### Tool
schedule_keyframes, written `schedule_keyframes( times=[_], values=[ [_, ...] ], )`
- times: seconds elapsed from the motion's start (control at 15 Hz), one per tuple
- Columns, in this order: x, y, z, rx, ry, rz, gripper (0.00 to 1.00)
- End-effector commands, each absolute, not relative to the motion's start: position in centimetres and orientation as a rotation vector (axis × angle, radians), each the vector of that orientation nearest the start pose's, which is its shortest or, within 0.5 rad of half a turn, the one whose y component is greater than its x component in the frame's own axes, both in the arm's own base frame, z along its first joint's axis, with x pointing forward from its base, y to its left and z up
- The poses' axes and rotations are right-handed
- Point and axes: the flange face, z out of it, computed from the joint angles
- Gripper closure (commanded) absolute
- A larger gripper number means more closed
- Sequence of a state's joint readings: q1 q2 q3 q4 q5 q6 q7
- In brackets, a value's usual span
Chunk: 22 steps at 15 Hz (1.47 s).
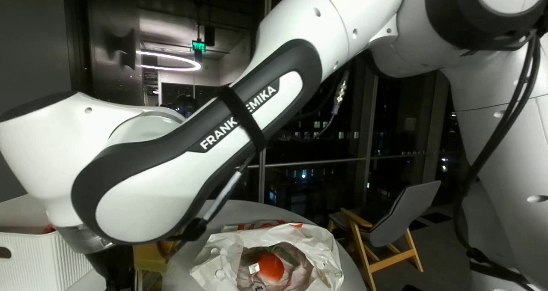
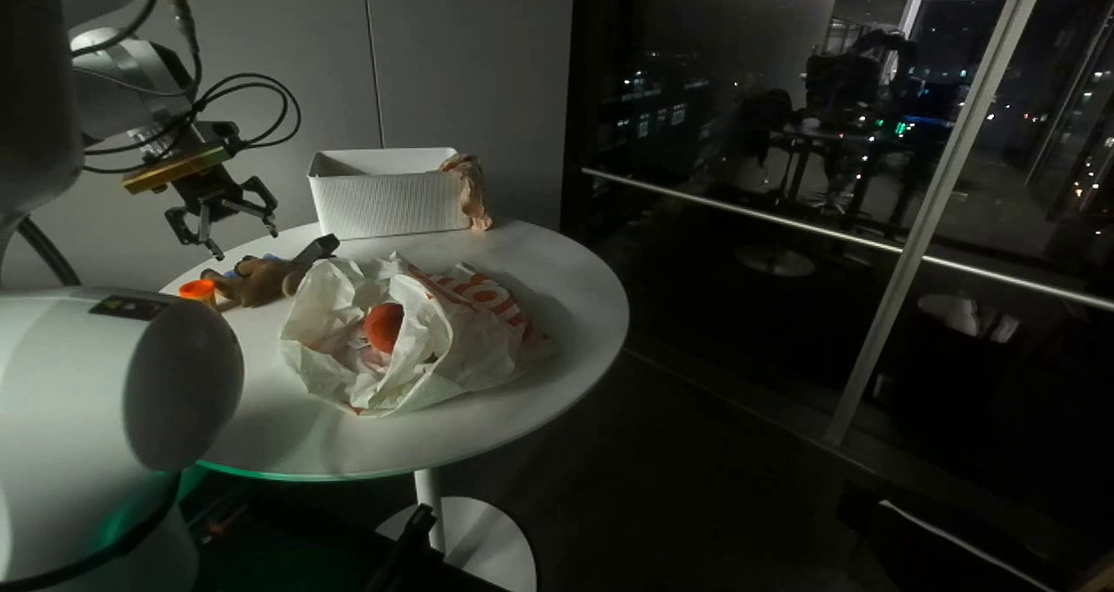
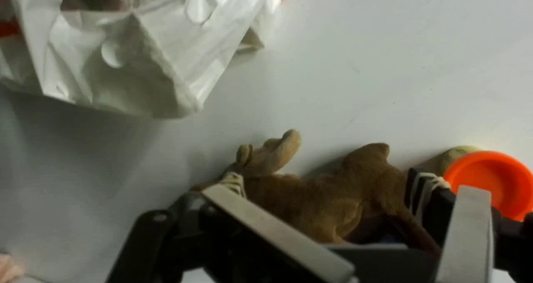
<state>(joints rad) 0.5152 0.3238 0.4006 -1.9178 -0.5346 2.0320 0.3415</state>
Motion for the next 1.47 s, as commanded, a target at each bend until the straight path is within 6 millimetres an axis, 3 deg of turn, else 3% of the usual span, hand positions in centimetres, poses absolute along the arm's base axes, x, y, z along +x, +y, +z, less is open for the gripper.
schedule_keyframes(
  times=[0.0, 0.2, 0.4, 0.67, 0.8, 1.07, 1.4],
  values=[
    [44.2, 46.6, 32.9, -2.984, -1.679, -0.058, 0.00],
    [45.4, 47.2, 33.0, -2.795, -1.742, -0.011, 0.00],
    [44.7, 47.6, 33.1, -2.636, -1.759, 0.107, 0.00],
    [40.5, 48.4, 32.2, -2.455, -1.701, 0.357, 0.00],
    [38.2, 48.8, 31.4, -2.449, -1.673, 0.427, 0.00],
    [35.3, 49.3, 28.3, -2.458, -1.812, 0.362, 0.00],
    [33.1, 49.4, 26.7, -2.449, -2.008, 0.211, 0.00]
  ],
)
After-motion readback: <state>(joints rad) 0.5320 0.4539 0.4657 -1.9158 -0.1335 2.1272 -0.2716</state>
